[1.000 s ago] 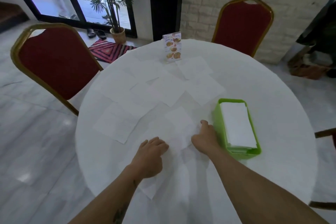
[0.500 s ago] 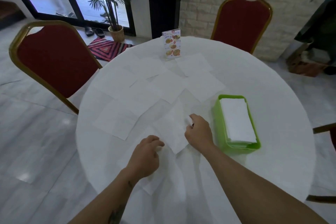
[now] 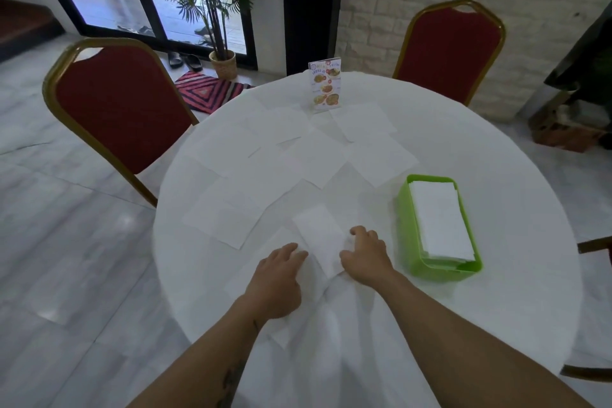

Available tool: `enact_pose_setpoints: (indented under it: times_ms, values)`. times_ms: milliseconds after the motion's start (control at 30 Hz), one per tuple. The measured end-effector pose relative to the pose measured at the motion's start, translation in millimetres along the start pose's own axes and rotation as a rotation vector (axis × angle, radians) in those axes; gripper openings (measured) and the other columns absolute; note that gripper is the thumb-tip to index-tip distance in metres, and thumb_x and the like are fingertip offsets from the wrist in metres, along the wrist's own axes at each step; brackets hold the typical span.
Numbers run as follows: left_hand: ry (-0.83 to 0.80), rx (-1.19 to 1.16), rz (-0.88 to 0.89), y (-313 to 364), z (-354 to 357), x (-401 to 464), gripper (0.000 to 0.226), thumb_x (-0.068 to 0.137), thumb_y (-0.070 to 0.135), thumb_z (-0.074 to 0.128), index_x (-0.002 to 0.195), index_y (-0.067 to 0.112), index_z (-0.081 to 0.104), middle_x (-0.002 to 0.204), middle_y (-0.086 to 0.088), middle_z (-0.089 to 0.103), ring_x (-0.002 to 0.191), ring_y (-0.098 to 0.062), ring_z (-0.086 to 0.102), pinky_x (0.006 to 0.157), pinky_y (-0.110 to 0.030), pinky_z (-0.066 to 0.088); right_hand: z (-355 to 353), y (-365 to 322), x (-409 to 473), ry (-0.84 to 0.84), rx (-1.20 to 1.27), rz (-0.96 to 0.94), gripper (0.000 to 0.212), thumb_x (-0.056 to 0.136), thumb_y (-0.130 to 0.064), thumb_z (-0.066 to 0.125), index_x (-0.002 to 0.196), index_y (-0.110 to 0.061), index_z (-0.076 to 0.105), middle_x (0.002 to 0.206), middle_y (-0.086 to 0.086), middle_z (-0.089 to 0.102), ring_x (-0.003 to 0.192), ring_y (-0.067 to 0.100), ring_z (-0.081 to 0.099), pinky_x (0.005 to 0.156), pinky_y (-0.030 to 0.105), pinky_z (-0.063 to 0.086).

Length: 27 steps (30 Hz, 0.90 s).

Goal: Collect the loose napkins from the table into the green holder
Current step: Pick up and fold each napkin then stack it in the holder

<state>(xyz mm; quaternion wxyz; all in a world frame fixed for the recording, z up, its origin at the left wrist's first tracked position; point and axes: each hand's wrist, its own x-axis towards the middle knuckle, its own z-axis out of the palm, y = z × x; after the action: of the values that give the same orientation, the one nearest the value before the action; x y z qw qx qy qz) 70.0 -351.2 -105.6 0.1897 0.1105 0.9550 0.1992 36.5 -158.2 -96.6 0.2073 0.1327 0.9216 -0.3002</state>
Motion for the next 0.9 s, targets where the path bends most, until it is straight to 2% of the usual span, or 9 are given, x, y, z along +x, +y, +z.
enact_pose_setpoints:
  times_ms: [67,167,267,367,533,667,800,900]
  values:
    - [-0.044,0.058,0.020,2.7,2.8,1.5,0.070,0.085,0.014,0.042,0.151,0.025,0.020,0.161,-0.001,0.013,0.147,-0.023,0.010,0.120,-0.038,0.013,-0.8,-3.1,6.4,-0.013,0.105,0.039,0.061,0.088,-0.026,0.054,0.144,-0.013,0.033,0.143,0.013,0.042,0.129,0.033,0.043,0.104,0.040,0.039]
    - [-0.067,0.090,0.021,3.1,8.2,2.5,0.069,0.086,0.016,0.043,0.151,0.025,0.019,0.161,-0.002,0.010,0.148,-0.023,0.005,0.121,-0.039,0.012,2.0,-7.4,11.4,-0.039,0.193,0.096,0.058,0.087,-0.025,0.056,0.140,-0.010,0.036,0.134,0.012,0.051,0.120,0.030,0.052,0.096,0.036,0.045]
    - [-0.068,0.117,0.030,1.4,8.7,2.5,0.067,0.087,0.016,0.042,0.150,0.026,0.020,0.162,0.000,0.008,0.148,-0.023,0.004,0.121,-0.038,0.011,8.9,-10.2,13.9,-0.011,0.067,0.085,0.048,0.082,-0.023,0.057,0.126,-0.012,0.043,0.122,0.009,0.055,0.109,0.029,0.055,0.092,0.039,0.049]
    - [-0.059,0.129,0.038,0.1,8.3,2.8,0.067,0.087,0.015,0.042,0.150,0.026,0.022,0.162,0.001,0.009,0.148,-0.022,0.005,0.121,-0.038,0.011,18.1,-14.9,14.1,0.040,-0.090,0.052,0.043,0.080,-0.017,0.057,0.121,-0.012,0.045,0.123,0.009,0.049,0.112,0.030,0.050,0.087,0.037,0.047]
    - [-0.065,0.145,0.031,2.5,10.6,0.3,0.067,0.089,0.017,0.044,0.151,0.026,0.018,0.162,0.001,0.005,0.149,-0.021,0.002,0.122,-0.040,0.008,26.3,-22.9,11.8,0.074,-0.102,0.020,0.038,0.079,-0.014,0.058,0.115,-0.013,0.048,0.116,0.008,0.055,0.107,0.028,0.054,0.079,0.035,0.047]
    - [-0.060,0.155,0.036,4.3,11.2,-2.0,0.064,0.091,0.018,0.041,0.150,0.025,0.018,0.162,0.000,0.004,0.149,-0.022,0.001,0.122,-0.041,0.007,22.9,-26.0,8.2,0.040,0.095,0.037,0.037,0.077,-0.013,0.058,0.112,-0.013,0.046,0.105,0.004,0.058,0.092,0.024,0.058,0.071,0.032,0.045]
    - [-0.052,0.152,0.048,5.4,9.5,-1.2,0.063,0.091,0.017,0.040,0.150,0.025,0.021,0.162,0.000,0.006,0.149,-0.021,0.002,0.122,-0.040,0.008,16.3,-27.2,7.2,0.004,0.340,0.140,0.041,0.080,-0.013,0.060,0.120,-0.010,0.051,0.105,0.005,0.056,0.092,0.023,0.054,0.080,0.032,0.048]
    - [-0.039,0.123,0.046,6.6,8.5,0.3,0.061,0.090,0.016,0.042,0.147,0.027,0.026,0.161,0.000,0.011,0.149,-0.021,0.004,0.122,-0.040,0.009,14.1,-24.5,10.4,0.004,0.546,0.226,0.043,0.079,-0.010,0.064,0.119,0.001,0.058,0.113,0.016,0.066,0.098,0.032,0.064,0.085,0.044,0.054]
